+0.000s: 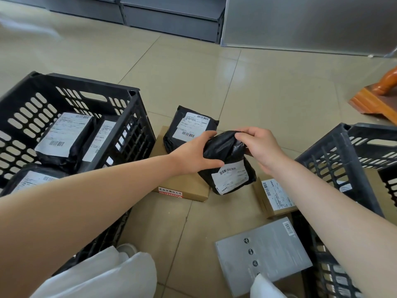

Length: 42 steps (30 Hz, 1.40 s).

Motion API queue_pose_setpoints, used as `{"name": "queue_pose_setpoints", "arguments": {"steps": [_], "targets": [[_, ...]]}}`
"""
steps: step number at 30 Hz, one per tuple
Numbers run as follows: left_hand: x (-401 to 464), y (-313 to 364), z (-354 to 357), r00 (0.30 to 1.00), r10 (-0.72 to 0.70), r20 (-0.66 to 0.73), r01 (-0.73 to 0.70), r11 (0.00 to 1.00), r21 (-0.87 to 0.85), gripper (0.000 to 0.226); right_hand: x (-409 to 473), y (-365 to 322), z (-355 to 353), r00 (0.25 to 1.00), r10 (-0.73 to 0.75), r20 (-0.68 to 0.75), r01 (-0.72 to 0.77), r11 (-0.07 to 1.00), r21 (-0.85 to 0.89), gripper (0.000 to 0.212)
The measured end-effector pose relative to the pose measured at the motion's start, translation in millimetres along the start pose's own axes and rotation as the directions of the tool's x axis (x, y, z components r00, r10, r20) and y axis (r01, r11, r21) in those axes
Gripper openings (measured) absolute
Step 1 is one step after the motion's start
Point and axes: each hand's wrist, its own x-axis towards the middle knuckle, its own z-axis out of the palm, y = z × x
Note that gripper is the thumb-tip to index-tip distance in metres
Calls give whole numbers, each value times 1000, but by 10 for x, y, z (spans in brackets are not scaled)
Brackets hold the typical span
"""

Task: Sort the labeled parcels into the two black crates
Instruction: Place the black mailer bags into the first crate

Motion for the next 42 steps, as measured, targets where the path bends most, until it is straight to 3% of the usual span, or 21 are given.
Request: {"name": "queue_pose_setpoints", "arguments": {"steps": [4,11,13,16,18,21,22,23,26,29,35,42], "targets": [[30,-33,23,996,-65,-59,70,994,90,61,-8,13,-1,999,17,30,-20,995,101,14],[48,-151,-92,941,-304,-149,281,947,-159,35,40,239,-167,973,198,-122,-220,952,-213,49],[62,-161,-136,906,-382,-182,334,909,-249,38,-35,277,-181,924,380,-37,-372,875,-309,68],[116,-181,-170,838,-500,-218,408,840,-357,46,-110,381,-174,790,606,90,-501,723,-475,97],[144,-161,-166,800,-572,-182,428,756,-495,37,-125,447,-133,737,652,178,-537,725,-432,99],[144,-126,-149,755,-655,29,381,402,-833,25,-180,495,39,721,632,285,-556,772,-308,90],[127,-134,-145,751,-655,82,376,322,-869,26,-225,512,121,729,616,297,-550,786,-281,87],[120,-163,-136,753,-649,111,394,309,-866,28,-267,544,206,738,603,302,-543,797,-265,84],[97,-229,-128,760,-626,174,464,334,-821,31,-359,586,404,788,544,290,-523,839,-152,62],[75,-292,-165,798,-546,254,512,393,-764,39,-317,599,448,838,510,194,-533,841,92,43],[6,-370,-179,785,-440,436,620,547,-563,41,-215,767,358,886,444,130,-460,813,358,36],[1,-391,-247,826,-348,443,562,563,-606,42,-150,697,274,930,341,139,-361,770,525,23]]}}
